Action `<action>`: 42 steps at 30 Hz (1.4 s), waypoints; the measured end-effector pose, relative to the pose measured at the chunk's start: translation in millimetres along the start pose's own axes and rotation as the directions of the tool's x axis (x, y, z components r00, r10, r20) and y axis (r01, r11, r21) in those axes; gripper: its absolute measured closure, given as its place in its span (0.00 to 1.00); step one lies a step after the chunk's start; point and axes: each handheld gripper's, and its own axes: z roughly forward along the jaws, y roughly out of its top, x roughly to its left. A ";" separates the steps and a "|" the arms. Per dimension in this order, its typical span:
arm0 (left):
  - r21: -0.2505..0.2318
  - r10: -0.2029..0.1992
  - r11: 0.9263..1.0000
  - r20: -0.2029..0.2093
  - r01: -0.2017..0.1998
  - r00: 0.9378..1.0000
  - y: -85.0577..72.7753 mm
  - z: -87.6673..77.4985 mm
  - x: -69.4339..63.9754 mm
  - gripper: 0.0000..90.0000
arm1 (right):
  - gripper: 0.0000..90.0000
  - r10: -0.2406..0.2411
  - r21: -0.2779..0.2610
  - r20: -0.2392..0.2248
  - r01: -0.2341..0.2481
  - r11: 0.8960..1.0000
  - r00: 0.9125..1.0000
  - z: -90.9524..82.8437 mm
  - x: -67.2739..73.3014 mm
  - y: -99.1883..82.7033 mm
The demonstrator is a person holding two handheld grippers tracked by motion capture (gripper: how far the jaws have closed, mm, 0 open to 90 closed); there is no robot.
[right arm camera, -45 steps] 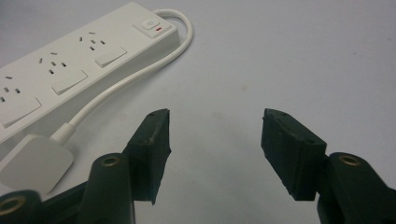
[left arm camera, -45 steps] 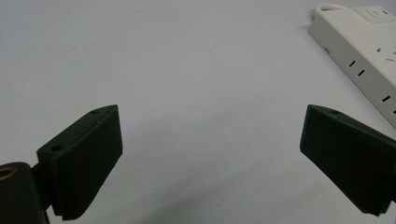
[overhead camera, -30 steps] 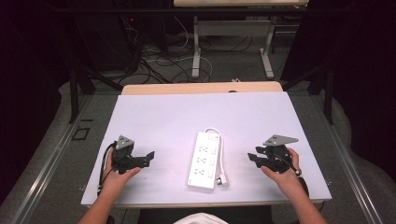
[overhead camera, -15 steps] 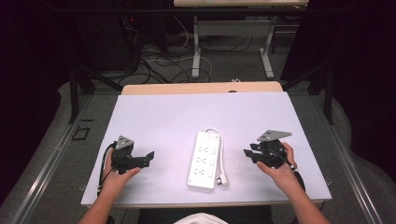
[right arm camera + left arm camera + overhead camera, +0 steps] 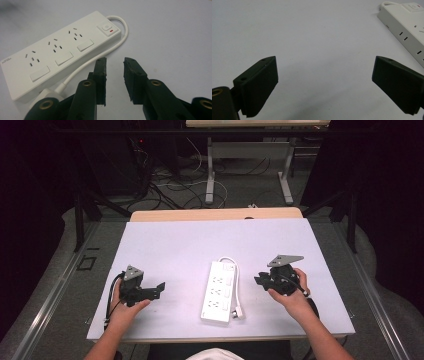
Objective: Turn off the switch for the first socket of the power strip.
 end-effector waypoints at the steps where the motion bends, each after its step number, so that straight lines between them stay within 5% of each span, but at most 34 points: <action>1: -0.002 -0.003 1.000 0.000 0.003 1.000 0.0 0.2 -0.2 0.07 | 0.81 -0.005 0.008 -0.002 0.005 1.000 1.000 -0.1 0.1 1.4; 20: 0.001 -0.001 1.000 -0.001 0.001 1.000 -0.1 0.0 0.2 0.07 | 0.90 0.001 0.018 -0.055 0.000 1.000 0.998 14.9 9.4 21.5; 42: 0.007 0.006 1.000 0.002 -0.006 1.000 0.3 -0.2 1.3 0.08 | 0.98 -0.040 0.062 -0.094 0.046 0.997 0.995 39.9 19.5 36.8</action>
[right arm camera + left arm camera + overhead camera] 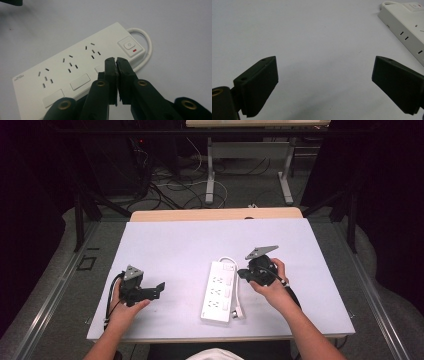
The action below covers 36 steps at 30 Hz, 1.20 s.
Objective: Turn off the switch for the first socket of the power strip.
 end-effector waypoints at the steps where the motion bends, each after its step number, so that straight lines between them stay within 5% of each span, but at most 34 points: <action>1: 0.000 0.000 1.000 0.000 0.000 1.000 0.0 0.0 0.0 0.08 | 0.98 0.005 0.001 0.002 -0.005 1.000 1.000 1.9 1.0 0.7; 14: 0.003 0.002 1.000 0.000 -0.002 1.000 0.1 -0.4 0.5 0.08 | 1.00 0.030 0.038 -0.035 -0.029 0.999 0.999 18.7 3.0 6.8; 27: 0.005 0.003 1.000 0.001 -0.003 1.000 0.1 -0.1 0.6 0.08 | 1.00 -0.016 0.059 -0.047 0.019 0.998 0.999 34.6 6.6 8.3; 36: 0.006 0.005 1.000 0.003 -0.005 1.000 0.1 0.2 0.7 0.08 | 1.00 0.002 0.102 -0.068 0.005 0.995 0.998 45.2 11.4 5.7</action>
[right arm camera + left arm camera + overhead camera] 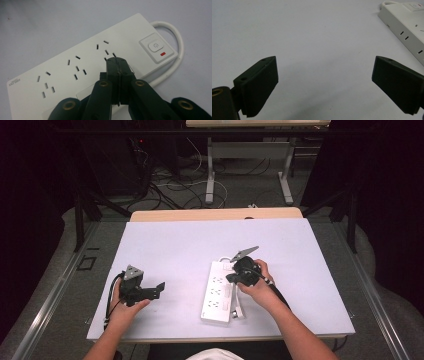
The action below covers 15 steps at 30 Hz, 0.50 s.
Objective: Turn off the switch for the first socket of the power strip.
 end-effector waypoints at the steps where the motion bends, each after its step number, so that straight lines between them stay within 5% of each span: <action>1: -0.007 -0.002 1.000 -0.003 0.002 1.000 -0.3 0.5 -0.4 0.08 | 1.00 -0.003 0.020 -0.002 0.003 1.000 1.000 0.0 0.0 0.0; 15: -0.003 -0.004 1.000 -0.003 0.004 1.000 -0.4 1.0 -0.4 0.08 | 1.00 -0.012 0.054 -0.002 0.012 0.998 1.000 11.1 1.3 -2.2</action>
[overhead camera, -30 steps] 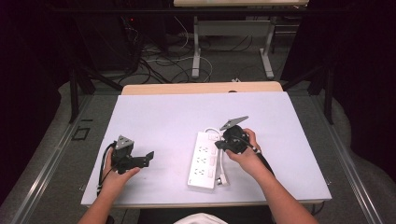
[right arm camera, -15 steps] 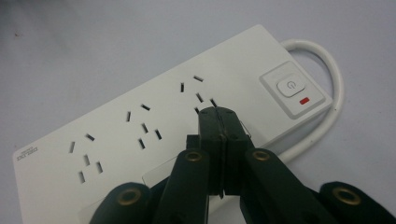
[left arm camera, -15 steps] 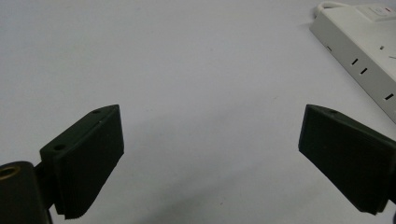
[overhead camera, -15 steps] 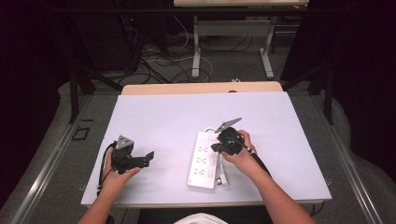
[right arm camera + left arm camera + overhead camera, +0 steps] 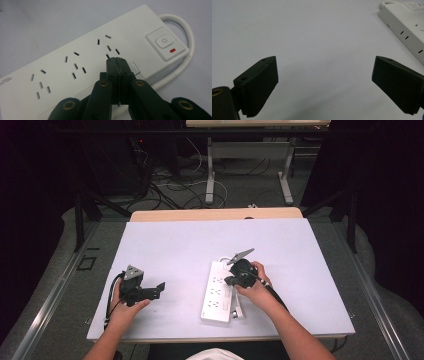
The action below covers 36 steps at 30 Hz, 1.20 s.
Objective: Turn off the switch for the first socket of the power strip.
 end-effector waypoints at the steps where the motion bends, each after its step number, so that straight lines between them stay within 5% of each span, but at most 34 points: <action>1: 0.000 0.000 1.000 0.000 0.000 1.000 0.0 0.0 -0.1 0.08 | 1.00 0.002 0.001 0.003 -0.002 1.000 1.000 0.4 0.3 0.1; 24: 0.001 0.000 1.000 -0.001 0.000 1.000 0.0 -0.2 -0.2 0.08 | 1.00 -0.028 -0.003 0.007 0.028 1.000 1.000 2.3 -0.1 -0.6; 36: 0.009 0.007 1.000 0.001 -0.007 1.000 0.4 -1.1 0.8 0.08 | 1.00 -0.005 0.001 -0.006 0.005 1.000 1.000 4.0 -0.3 -3.5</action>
